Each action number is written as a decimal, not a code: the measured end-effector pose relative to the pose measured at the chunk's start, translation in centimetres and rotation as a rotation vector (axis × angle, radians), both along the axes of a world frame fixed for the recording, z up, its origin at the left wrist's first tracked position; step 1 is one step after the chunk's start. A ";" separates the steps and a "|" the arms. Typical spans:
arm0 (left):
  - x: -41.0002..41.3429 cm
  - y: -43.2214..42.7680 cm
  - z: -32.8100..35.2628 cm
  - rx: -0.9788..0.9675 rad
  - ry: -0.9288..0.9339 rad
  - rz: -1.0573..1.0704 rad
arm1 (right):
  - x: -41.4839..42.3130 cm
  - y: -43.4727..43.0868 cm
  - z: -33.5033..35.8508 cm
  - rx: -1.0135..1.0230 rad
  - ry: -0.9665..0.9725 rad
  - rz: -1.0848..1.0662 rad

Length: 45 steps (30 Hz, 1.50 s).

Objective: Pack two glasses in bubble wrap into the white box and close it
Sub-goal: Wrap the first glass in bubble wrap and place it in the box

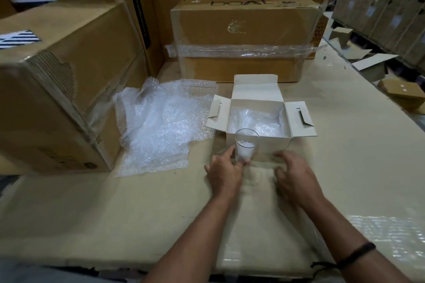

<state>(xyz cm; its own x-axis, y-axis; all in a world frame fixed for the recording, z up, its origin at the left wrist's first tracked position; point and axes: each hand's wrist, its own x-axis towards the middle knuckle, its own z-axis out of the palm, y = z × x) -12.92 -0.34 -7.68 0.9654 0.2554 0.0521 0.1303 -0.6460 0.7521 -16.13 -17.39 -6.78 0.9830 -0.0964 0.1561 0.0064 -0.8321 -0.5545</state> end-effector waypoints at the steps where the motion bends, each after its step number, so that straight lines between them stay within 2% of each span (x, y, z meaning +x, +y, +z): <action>1: 0.1 0.6 -0.1 0.007 -0.002 -0.005 | -0.1 0.6 -0.8 -0.066 0.039 0.056; 5: 0.6 1.9 -0.4 0.026 0.013 -0.007 | -0.3 3.1 -3.0 -0.353 0.168 0.053; 7: 0.7 2.0 -0.4 0.034 0.007 -0.019 | -0.6 3.8 -3.4 -0.452 0.156 0.007; 13: 0.8 3.8 0.8 0.085 0.112 -0.078 | -0.6 4.1 -3.2 -0.495 0.131 -0.019; 15: 1.0 6.0 1.0 0.124 -0.036 -0.062 | -0.7 4.2 -3.1 -0.496 0.133 -0.027; 17: 1.9 8.7 0.9 0.087 -0.218 0.045 | -0.7 4.5 -3.0 -0.494 0.131 -0.034; 19: 3.5 11.4 1.2 0.137 -0.281 0.118 | -0.7 4.6 -2.9 -0.492 0.133 -0.038; 21: 6.2 13.6 1.6 0.291 -0.174 0.097 | -0.7 4.6 -3.0 -0.496 0.124 -0.042; 24: 9.7 15.6 2.2 0.523 0.093 -0.027 | -0.7 4.6 -2.9 -0.504 0.128 -0.048; 26: 10.8 16.2 2.8 0.545 0.181 -0.089 | -0.7 4.5 -3.0 -0.503 0.127 -0.056; 28: 11.4 16.6 3.5 0.468 0.108 -0.057 | -0.7 4.5 -3.0 -0.501 0.122 -0.062; 32: 11.2 17.9 4.2 0.282 -0.160 0.068 | -0.5 4.4 -3.3 -0.484 0.113 -0.075; 35: 9.3 18.0 4.6 0.177 -0.394 -0.004 | -0.4 4.5 -3.4 -0.476 0.103 -0.083; 37: 7.0 17.2 4.7 0.187 -0.507 -0.116 | -0.3 4.5 -3.4 -0.469 0.103 -0.090; 40: 2.5 15.4 3.7 0.277 -0.542 -0.272 | -0.5 4.5 -3.3 -0.466 0.110 -0.090; 45: -5.2 12.5 1.7 0.295 -0.422 -0.423 | -0.6 4.7 -2.7 -0.450 0.133 -0.089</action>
